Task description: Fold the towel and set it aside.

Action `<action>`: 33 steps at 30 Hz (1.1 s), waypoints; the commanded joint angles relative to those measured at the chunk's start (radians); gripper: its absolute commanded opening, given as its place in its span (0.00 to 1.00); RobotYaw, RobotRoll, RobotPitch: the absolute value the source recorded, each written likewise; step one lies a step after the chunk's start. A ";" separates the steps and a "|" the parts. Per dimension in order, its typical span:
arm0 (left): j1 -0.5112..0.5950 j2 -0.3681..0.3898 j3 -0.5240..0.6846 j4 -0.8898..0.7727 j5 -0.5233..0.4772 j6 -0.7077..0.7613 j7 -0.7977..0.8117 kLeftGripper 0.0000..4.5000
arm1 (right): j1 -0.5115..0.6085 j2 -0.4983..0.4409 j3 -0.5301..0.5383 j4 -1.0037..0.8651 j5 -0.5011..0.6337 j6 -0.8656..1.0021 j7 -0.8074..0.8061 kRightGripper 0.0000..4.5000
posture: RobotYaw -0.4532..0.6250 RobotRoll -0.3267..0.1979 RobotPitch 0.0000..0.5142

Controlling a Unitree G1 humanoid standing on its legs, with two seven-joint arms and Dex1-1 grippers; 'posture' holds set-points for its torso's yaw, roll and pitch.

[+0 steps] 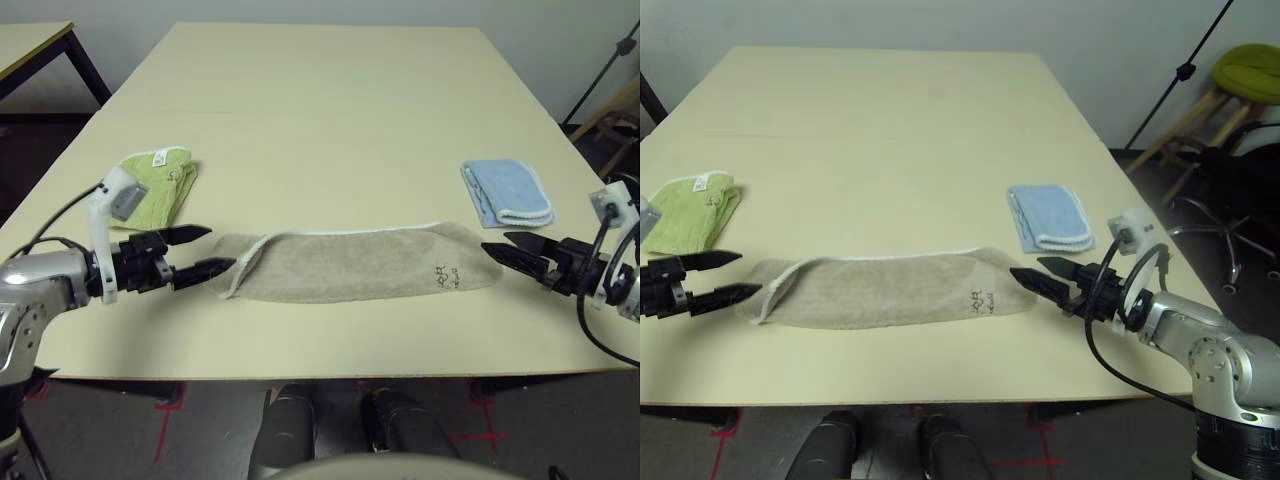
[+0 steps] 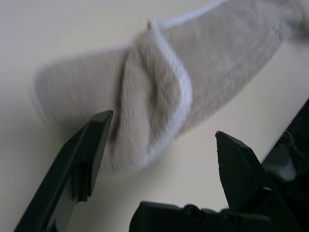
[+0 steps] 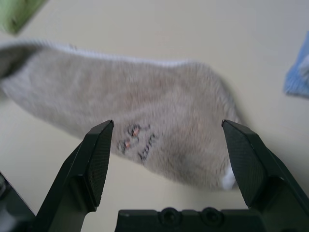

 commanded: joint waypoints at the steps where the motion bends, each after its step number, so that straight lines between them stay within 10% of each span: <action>1: 0.008 0.000 0.024 -0.058 -0.023 0.052 0.051 0.99 | 0.014 -0.027 0.060 0.017 -0.070 -0.076 0.038 1.00 | 0.57 0.62 0.29; 9: -0.017 -0.077 -0.077 -0.084 0.039 0.023 0.182 0.99 | 0.001 -0.016 0.135 0.043 -0.146 -0.165 0.062 1.00 | 0.57 0.62 0.28; 23: 0.016 -0.100 -0.030 -0.103 -0.004 -0.056 0.137 0.99 | 0.172 0.120 -0.250 -0.076 0.353 0.458 -0.220 1.00 | 0.59 0.62 0.29; 33: 0.029 -0.104 0.035 -0.051 0.013 -0.278 0.006 0.99 | 0.012 0.333 -0.268 0.039 0.341 0.447 -0.502 1.00 | 0.60 0.62 0.28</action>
